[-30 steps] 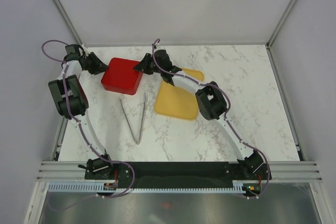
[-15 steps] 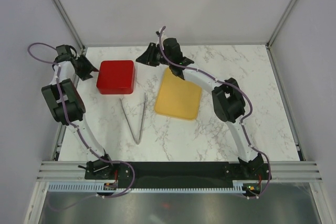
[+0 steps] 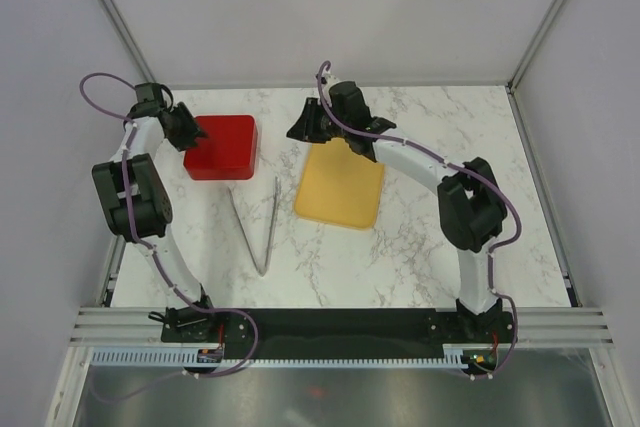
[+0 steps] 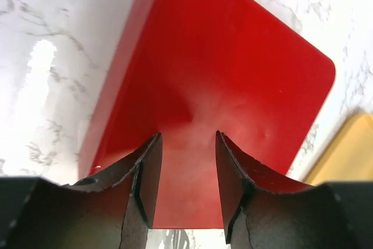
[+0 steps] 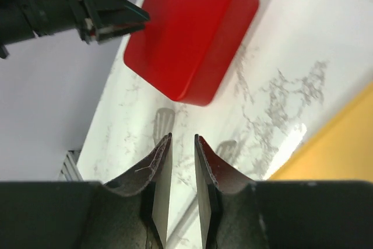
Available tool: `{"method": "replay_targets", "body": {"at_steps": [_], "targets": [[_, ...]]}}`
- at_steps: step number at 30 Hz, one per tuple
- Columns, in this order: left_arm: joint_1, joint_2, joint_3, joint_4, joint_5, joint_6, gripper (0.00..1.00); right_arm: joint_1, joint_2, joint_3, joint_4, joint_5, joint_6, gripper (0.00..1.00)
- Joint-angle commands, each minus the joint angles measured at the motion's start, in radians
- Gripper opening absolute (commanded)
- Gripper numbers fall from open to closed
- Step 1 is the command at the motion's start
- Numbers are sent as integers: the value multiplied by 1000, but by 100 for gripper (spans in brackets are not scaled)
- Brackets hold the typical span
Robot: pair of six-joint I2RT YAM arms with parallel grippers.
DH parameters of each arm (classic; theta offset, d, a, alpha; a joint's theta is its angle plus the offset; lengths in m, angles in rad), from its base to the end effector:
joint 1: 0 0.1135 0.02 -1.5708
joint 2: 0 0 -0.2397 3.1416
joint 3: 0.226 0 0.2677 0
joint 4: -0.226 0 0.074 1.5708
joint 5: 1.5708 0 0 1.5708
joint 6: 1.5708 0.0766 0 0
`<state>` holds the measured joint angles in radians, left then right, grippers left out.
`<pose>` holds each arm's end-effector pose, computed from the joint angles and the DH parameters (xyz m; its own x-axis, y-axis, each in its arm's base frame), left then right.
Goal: Pack the chocolate
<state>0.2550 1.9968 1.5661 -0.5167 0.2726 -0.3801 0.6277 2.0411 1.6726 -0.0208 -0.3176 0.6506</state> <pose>0.4575 0.0979 0.1574 -0.6959 -0.5506 -0.4610 -0.3758 0.8263 -0.4196 0.4144 0.3303 0.2335 -0.7240 0.1856 -0.6644 -0.4440 0.6118 0.6547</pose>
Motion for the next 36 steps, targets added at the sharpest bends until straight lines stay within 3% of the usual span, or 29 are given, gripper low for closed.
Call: {"method": "replay_targets", "body": {"at_steps": [1,5,6,8,9,12,14,15,23,28,36], "targets": [[24,34,-14,-28,-70,0,49,-14,-163,-49,-82,87,-78,30],[7,-94,-20,-31,15,9,50,-14,-341,-137,-148,161,-97,43],[-9,-154,-20,-29,40,23,51,-14,-370,-164,-180,178,-97,66],[-52,-232,-37,-28,109,36,53,-13,-457,-189,-226,263,-103,90],[-72,-271,-47,-23,135,46,55,-14,-491,-215,-254,306,-109,98],[-170,-439,-103,-14,194,79,63,-14,-608,-258,-379,472,-118,98],[-213,-562,-164,13,268,86,92,-14,-689,-283,-454,538,-135,98],[-244,-601,-182,39,283,83,99,-14,-717,-303,-478,593,-141,98],[-390,-935,-386,207,477,-5,100,-14,-919,-344,-651,677,-140,98],[-410,-1094,-472,207,493,-17,100,-14,-1016,-396,-677,689,-137,98],[-410,-1149,-477,188,487,-2,100,-14,-1069,-395,-689,750,-155,98]]}}
